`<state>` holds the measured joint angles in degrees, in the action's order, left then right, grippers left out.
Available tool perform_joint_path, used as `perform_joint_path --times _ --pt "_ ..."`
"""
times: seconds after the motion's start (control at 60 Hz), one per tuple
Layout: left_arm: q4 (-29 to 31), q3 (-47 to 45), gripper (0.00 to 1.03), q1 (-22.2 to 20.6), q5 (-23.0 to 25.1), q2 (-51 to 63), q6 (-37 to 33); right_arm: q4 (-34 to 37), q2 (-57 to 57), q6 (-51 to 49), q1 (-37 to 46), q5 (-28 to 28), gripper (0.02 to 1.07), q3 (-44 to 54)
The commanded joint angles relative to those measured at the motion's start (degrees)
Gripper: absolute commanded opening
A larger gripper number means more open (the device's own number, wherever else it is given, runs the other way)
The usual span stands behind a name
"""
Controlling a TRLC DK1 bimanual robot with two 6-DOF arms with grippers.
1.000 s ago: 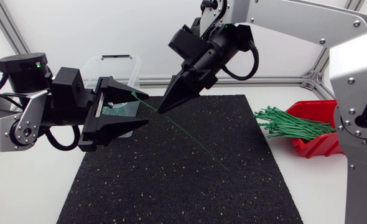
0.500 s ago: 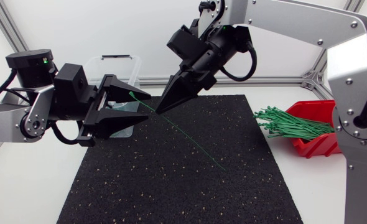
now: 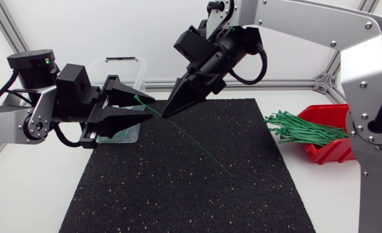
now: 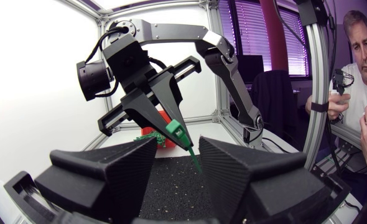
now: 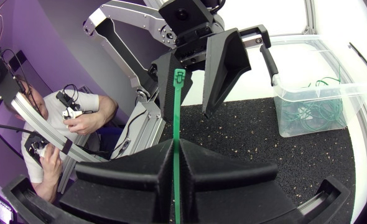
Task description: Take a green cable tie from the red box, thread the tail through the head to close it, then place it in the transparent bin on the left.
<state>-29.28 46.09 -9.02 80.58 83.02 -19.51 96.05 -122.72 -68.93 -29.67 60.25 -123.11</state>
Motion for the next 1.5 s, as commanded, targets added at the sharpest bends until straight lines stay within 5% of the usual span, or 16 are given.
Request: perform_joint_path --times 0.0,0.25,1.1,1.25,1.483 --pt "-1.0 1.3 0.47 0.6 1.0 1.1 0.3 3.5 -0.8 -1.6 0.1 0.7 0.08 0.2" --pt "-1.4 1.5 0.34 0.0 1.3 2.0 0.3 3.5 -0.6 -2.2 0.1 0.7 0.08 0.9" --pt "-1.5 1.5 0.2 -1.2 1.3 0.6 1.5 3.5 0.0 -3.1 0.4 0.7 0.08 2.2" --pt "-1.5 1.6 0.03 -1.3 1.3 0.5 1.6 3.5 0.2 -3.2 0.4 0.7 0.08 2.6" --pt "-1.5 1.2 0.03 -1.4 1.3 -0.7 2.0 3.4 0.1 -3.4 0.5 0.7 0.08 2.8"
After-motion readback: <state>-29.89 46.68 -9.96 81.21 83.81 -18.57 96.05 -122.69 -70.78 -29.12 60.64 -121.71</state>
